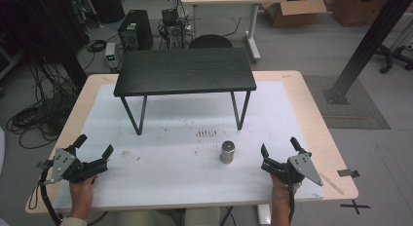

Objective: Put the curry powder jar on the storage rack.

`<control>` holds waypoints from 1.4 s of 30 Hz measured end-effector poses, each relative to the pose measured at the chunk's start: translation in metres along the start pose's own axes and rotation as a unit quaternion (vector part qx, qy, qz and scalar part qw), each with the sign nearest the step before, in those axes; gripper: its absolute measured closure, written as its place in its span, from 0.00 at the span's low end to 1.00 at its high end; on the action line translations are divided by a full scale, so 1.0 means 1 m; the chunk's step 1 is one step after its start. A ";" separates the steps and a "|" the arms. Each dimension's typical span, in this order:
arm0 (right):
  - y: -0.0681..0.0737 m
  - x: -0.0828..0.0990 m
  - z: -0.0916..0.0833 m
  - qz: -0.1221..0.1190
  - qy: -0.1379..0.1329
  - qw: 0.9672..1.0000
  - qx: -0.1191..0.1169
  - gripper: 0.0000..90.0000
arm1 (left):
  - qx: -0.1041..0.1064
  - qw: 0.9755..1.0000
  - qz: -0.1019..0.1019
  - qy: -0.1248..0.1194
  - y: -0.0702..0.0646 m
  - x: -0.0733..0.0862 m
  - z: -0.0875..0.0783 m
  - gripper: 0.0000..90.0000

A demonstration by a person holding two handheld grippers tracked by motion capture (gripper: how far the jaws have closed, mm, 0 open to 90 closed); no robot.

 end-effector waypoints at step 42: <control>0.002 -0.011 0.002 -0.001 0.001 1.000 -0.011 0.01 | 0.000 1.000 0.000 0.000 0.000 0.000 0.000 0.00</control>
Point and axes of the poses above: each handheld gripper's, and its own axes: z roughly forward along the jaws, x roughly out of its underside, y roughly to its left, the point moved 7 cm from there along z, roughly forward along the jaws, and after that the axes turned 2 degrees about z, right-handed, at the moved point
